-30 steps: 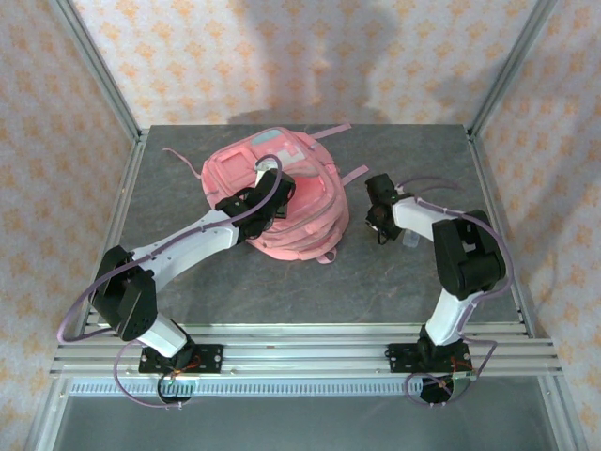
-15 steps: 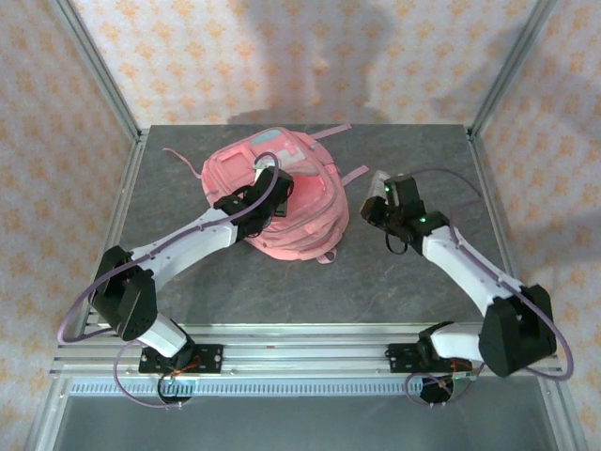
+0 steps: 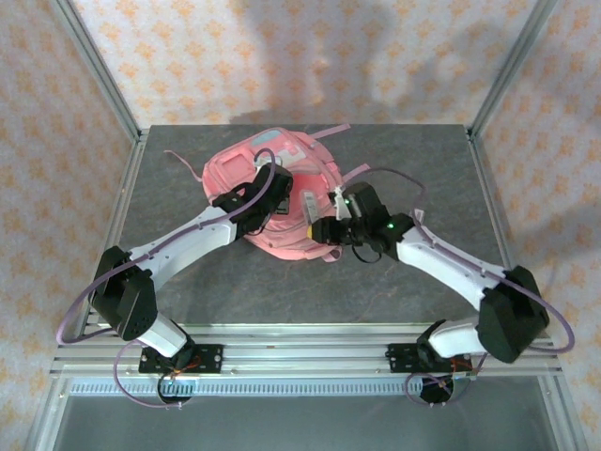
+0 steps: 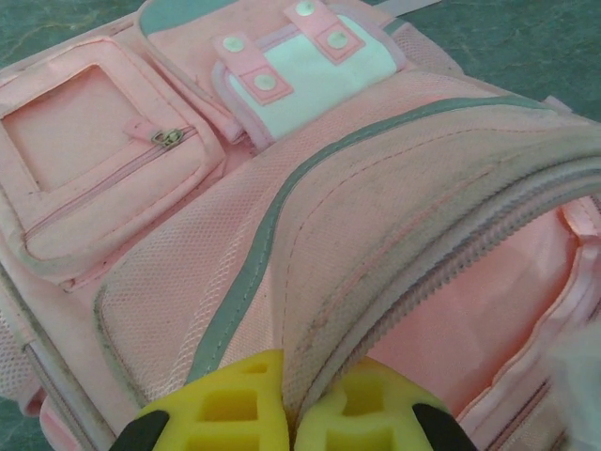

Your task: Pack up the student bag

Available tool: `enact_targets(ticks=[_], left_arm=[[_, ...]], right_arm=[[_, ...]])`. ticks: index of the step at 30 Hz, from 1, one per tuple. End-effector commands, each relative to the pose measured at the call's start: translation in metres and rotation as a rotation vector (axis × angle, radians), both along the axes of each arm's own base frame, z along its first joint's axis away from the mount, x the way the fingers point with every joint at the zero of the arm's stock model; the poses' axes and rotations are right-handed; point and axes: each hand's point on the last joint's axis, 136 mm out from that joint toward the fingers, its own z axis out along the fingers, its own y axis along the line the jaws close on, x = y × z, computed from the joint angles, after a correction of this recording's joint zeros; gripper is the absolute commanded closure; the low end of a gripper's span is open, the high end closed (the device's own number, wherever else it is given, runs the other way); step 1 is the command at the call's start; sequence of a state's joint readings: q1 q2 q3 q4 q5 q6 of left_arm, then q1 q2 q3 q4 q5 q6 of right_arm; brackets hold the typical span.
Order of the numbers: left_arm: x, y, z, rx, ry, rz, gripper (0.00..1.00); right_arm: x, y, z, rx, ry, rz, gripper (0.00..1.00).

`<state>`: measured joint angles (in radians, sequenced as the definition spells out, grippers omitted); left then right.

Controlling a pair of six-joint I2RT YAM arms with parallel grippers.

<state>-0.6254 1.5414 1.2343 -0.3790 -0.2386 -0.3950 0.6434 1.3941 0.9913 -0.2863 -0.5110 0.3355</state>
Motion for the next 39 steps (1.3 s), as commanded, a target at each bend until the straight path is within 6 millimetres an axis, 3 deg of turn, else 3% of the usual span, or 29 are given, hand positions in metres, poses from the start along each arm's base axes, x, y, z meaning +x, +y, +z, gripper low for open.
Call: enact_targets(ticks=[1,3,6,11,23,27,31,35,39], left_arm=[[0.009,-0.012,0.052,-0.138,-0.110,0.000,1.00],[0.008,-0.013,0.054,-0.153,-0.111,-0.005,1.00],[0.007,-0.016,0.056,-0.169,-0.113,-0.013,1.00],[0.006,-0.016,0.057,-0.171,-0.110,-0.014,1.00],[0.007,-0.017,0.057,-0.188,-0.113,-0.012,1.00],[0.007,-0.020,0.056,-0.210,-0.112,-0.013,1.00],[0.007,-0.022,0.054,-0.222,-0.105,-0.015,1.00],[0.007,-0.020,0.051,-0.213,-0.104,-0.010,1.00],[0.008,-0.018,0.048,-0.203,-0.104,-0.004,1.00]], right_arm=[[0.029,0.027,0.022,0.054,-0.048,0.020,0.71],[0.046,0.033,0.017,0.043,-0.031,-0.020,0.70],[0.068,0.042,0.013,0.064,-0.001,-0.068,0.57],[0.076,0.055,0.021,0.184,0.000,-0.068,0.43],[0.073,0.065,-0.005,0.228,0.072,-0.068,0.47],[0.072,0.082,-0.003,0.333,0.085,-0.037,0.69],[0.077,0.087,0.001,0.377,0.073,-0.048,0.87],[0.074,0.073,0.002,0.315,0.037,-0.070,0.84],[0.061,0.038,0.005,0.190,-0.027,-0.129,0.66]])
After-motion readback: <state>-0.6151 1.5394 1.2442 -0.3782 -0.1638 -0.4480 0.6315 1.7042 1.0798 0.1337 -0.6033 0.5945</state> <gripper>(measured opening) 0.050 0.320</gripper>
